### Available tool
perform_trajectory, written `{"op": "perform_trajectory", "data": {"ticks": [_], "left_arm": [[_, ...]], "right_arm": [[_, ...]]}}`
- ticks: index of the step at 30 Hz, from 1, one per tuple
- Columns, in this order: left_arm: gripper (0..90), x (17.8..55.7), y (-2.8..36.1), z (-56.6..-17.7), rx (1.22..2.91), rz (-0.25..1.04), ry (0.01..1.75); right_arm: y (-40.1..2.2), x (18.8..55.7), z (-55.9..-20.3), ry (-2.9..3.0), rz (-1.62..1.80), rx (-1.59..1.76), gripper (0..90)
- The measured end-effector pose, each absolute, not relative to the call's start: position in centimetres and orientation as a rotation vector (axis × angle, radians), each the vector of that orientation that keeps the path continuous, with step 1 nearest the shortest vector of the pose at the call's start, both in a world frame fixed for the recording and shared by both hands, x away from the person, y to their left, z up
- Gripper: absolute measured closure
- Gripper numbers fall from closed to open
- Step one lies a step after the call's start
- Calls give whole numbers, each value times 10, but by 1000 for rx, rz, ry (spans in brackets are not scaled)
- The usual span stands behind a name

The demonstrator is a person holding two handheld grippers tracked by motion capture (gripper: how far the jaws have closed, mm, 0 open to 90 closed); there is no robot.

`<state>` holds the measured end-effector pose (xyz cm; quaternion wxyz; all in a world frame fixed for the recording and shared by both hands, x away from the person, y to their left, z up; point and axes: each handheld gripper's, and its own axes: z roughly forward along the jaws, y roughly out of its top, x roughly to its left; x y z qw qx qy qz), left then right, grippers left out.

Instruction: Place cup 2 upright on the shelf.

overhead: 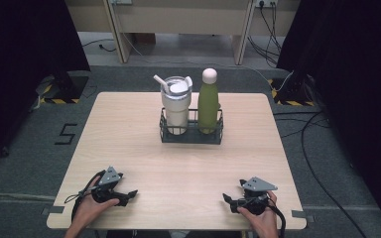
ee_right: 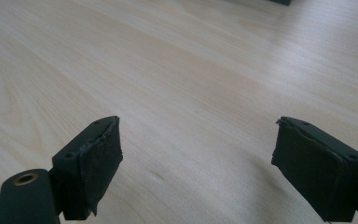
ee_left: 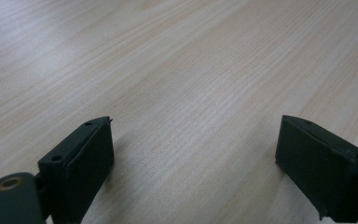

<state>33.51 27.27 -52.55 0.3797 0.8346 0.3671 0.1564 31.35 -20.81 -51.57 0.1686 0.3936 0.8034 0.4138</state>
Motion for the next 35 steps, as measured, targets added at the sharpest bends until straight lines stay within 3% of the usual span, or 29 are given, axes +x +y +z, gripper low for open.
{"op": "perform_trajectory", "data": {"ticks": [10,20,35], "left_arm": [[107,335,273,-525,2133,399,937],[107,335,273,-525,2132,399,938],[107,334,273,-525,2133,398,937]], "right_arm": [[-205,312,-519,2357,1036,1137,147],[-202,311,-520,2386,995,1112,64],[-201,313,-521,2390,972,1124,7]]}}
